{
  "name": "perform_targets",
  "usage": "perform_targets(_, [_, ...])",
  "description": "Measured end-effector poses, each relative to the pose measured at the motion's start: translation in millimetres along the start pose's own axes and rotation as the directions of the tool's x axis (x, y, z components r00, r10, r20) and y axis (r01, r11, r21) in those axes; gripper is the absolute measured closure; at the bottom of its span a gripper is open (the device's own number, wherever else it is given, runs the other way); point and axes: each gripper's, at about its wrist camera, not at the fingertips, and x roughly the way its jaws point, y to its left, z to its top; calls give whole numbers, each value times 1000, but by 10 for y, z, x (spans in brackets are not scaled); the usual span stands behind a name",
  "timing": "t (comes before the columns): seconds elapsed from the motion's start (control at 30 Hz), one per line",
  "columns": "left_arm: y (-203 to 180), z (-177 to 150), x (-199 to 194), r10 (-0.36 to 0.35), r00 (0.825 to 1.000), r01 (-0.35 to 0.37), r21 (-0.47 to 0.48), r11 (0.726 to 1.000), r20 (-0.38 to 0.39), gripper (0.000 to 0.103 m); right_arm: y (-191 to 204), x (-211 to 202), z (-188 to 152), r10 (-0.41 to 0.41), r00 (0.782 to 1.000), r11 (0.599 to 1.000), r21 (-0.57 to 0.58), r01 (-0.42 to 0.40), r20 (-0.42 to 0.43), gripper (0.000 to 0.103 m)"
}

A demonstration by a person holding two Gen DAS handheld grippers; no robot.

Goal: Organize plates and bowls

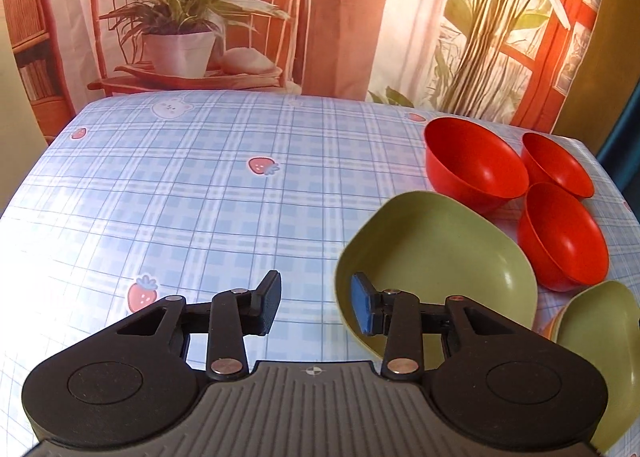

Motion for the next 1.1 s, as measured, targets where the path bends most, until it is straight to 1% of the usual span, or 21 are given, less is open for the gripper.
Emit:
perform_targets(0.03, [26,-5,26,-2,1000,2,0,1000,-1,70,38,35,9,3,1000,1000,-7,-3,-6,90])
perform_targets(0.07, [52,-6,42,-14,1000,14,-2,1000,3,72,69,68,15,7,1000,1000,-12,-7,-12,90])
perform_targets(0.17, [70,-25,53,-30,999,30,10,999,11,73,168,156,21,19,999,999,-28,-20,-30,90])
perform_targets(0.3, [93,-74,53,-43,999,43,20,999,5,73,293,260,17,36,998,998,-55,-39,-56,86])
perform_targets(0.43, [147,-133,54,-60,998,60,6,998,-13,73,404,367,22,52,995,996,-72,-58,-80,86])
perform_targets(0.63, [192,-150,32,-79,997,79,-1,997,-15,73,599,523,29,81,991,992,-91,-91,-108,86])
perform_targets(0.8, [197,-163,36,-89,996,89,-2,996,-17,73,708,676,89,93,988,990,-96,-105,-120,80])
perform_targets(1.0, [253,-207,52,-105,994,105,-10,994,-23,73,752,908,116,78,985,992,-88,-92,-153,80])
perform_targets(1.1, [293,-222,47,-123,992,122,-17,992,-21,73,764,970,97,76,984,990,-104,-94,-164,83])
